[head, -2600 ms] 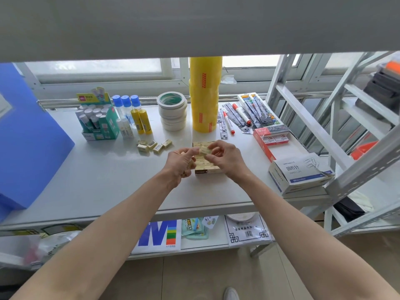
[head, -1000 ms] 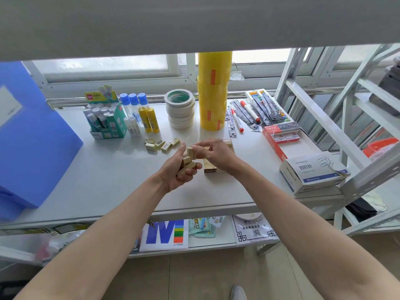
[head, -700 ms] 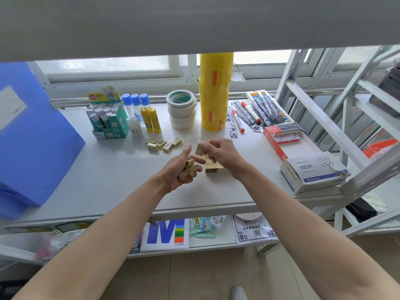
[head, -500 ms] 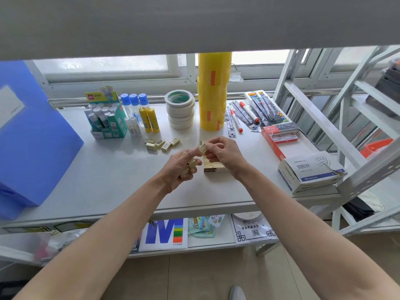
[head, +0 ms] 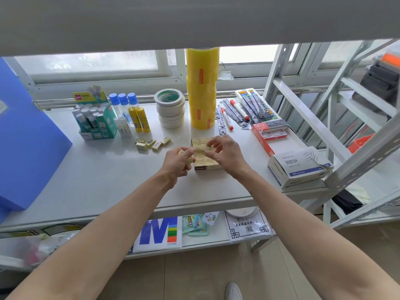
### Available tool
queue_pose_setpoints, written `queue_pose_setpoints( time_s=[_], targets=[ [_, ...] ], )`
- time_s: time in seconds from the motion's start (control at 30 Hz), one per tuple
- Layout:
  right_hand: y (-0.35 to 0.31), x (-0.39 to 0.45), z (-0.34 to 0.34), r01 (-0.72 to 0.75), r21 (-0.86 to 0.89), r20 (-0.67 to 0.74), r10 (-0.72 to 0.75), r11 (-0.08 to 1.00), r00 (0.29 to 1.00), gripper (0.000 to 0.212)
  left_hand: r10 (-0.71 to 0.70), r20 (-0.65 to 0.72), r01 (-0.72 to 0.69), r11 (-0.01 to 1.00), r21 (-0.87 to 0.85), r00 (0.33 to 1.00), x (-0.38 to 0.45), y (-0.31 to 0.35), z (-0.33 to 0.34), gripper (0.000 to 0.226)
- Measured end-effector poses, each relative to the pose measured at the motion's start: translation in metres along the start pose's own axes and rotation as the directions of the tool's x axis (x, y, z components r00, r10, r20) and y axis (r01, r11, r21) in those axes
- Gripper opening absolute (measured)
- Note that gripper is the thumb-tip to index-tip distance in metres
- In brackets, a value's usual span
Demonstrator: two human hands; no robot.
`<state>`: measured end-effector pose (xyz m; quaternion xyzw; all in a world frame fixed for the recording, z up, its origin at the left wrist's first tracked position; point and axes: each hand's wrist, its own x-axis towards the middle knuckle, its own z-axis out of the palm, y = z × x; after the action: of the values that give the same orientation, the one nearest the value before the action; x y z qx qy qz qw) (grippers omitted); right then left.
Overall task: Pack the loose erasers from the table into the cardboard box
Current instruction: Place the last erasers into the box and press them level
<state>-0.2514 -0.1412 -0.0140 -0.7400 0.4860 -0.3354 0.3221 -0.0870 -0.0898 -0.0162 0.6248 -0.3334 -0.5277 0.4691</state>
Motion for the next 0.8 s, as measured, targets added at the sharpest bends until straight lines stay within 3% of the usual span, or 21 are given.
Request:
queue_pose_setpoints(
  time_s=[0.07, 0.17, 0.43, 0.53, 0.8],
  targets=[
    [0.01, 0.005, -0.008, -0.024, -0.097, -0.097, 0.015, 0.995, 0.995, 0.024, 0.04, -0.091, -0.028, 0.991, 0.132, 0.995, 0.002, -0.003, 0.001, 0.018],
    [0.025, 0.014, -0.021, -0.093, -0.206, -0.121, 0.069, 0.974, 0.99, 0.022, 0.099, -0.132, -0.054, 0.948, 0.312, 0.986, 0.008, -0.008, 0.0, 0.019],
    [0.032, 0.038, -0.024, -0.008, -0.363, 0.067, 0.035, 0.932, 0.997, 0.024, 0.177, -0.116, -0.086, 0.83, 0.55, 0.977, 0.01, -0.014, 0.009, 0.034],
    [0.032, 0.042, -0.021, 0.006, -0.372, 0.123, 0.043, 0.928, 0.991, 0.029, 0.182, -0.114, -0.087, 0.82, 0.566, 0.977, 0.009, -0.013, 0.009, 0.035],
    [0.029, 0.041, -0.018, 0.048, -0.413, 0.092, -0.011, 0.91, 0.996, 0.021, 0.185, -0.115, -0.083, 0.805, 0.588, 0.976, 0.008, -0.012, 0.01, 0.035]
  ],
)
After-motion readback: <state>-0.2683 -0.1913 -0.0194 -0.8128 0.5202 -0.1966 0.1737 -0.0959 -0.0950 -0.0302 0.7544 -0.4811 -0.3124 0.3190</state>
